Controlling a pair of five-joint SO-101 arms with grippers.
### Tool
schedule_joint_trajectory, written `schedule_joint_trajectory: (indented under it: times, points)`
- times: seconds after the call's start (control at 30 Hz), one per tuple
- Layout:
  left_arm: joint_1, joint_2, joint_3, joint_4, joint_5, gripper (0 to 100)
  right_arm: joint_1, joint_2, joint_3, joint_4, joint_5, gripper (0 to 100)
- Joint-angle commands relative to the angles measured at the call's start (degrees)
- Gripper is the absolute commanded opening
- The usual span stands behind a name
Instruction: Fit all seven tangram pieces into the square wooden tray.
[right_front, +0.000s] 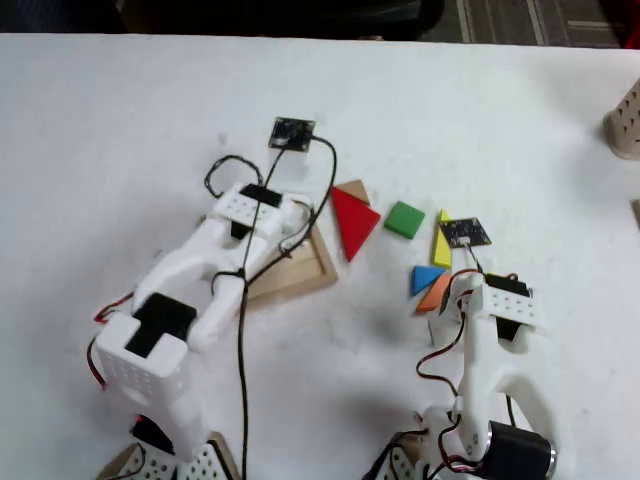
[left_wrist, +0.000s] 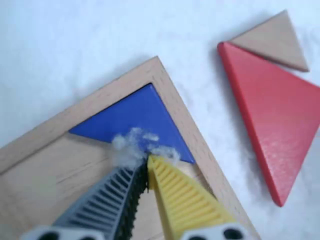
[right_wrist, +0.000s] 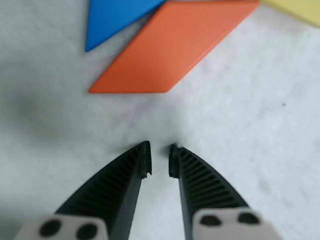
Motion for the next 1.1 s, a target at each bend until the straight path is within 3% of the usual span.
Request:
schedule_joint_trajectory:
  times: [0.0,0.27,0.57,0.8,1.07]
  points:
    - [-0.1,-0.7,-2.2,-1.6,-0.6,3,-0.4,-1.3,0.3,-1.6,0.9,7.4]
    - [-1.4,-9.9,0.5,8.5,-0.7,2,-0.4,-1.3,0.3,-1.6,4.1,7.4]
    - [2.3,-13.3,13.4,9.2,-0.8,2,-0.5,-1.2,0.3,-1.6,4.4,7.4]
    - [12.1,-18.8,23.0,9.3,-17.1,2,-0.4,-1.2,0.3,-1.6,4.4,7.4]
    - [11.4,-32.8,36.8,9.2,-17.4,2,-0.4,-1.2,0.3,-1.7,4.4,7.4]
